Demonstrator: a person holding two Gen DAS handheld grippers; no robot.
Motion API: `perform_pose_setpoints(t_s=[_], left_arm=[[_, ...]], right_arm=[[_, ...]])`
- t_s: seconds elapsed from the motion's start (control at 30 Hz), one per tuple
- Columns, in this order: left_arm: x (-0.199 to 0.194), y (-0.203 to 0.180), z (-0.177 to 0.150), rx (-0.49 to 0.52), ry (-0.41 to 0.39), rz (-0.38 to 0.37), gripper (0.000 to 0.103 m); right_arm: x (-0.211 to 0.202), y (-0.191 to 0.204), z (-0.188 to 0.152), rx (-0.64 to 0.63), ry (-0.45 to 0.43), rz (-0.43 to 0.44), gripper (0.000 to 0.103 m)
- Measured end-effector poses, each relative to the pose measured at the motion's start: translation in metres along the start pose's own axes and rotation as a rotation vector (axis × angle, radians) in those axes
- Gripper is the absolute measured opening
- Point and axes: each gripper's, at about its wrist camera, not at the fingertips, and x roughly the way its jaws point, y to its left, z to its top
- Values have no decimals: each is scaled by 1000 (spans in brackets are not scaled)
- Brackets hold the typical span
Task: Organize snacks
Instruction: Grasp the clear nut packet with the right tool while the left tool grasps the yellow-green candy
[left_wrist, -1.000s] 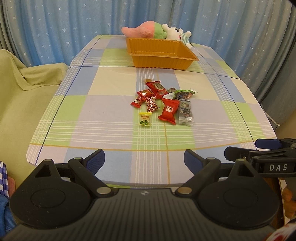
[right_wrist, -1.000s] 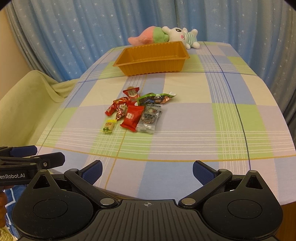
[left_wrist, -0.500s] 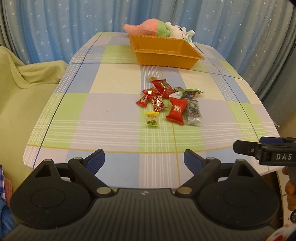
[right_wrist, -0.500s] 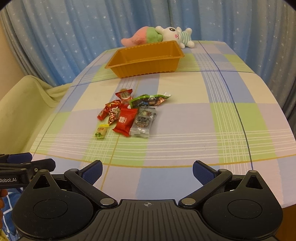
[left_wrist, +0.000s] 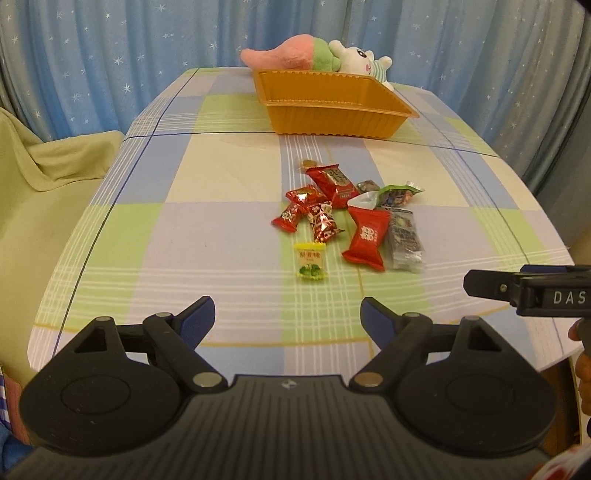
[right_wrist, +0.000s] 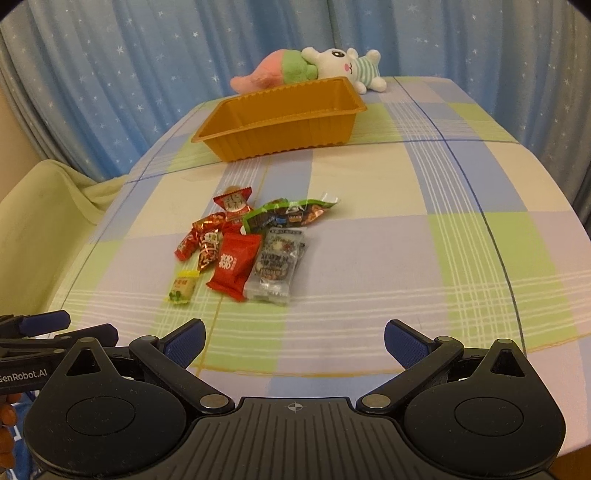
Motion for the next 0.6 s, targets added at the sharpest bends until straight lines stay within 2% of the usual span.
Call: perform_pose_setpoints(t_s=[0.1,0.2,0.37,0.6], left_arm=[[8,1,7,-10,1,3,84],[16,1,12,-9,5,15,84],[27,2,19,-15,14,30,84],[43,5,25,-32,35,43,83]], right_arm=[[11,1,7,-9,0,0,102],[25,1,14,-11,15,21,87],[49,2,24,-17,44,39,77],[78,7,35,-25,88,51,55]])
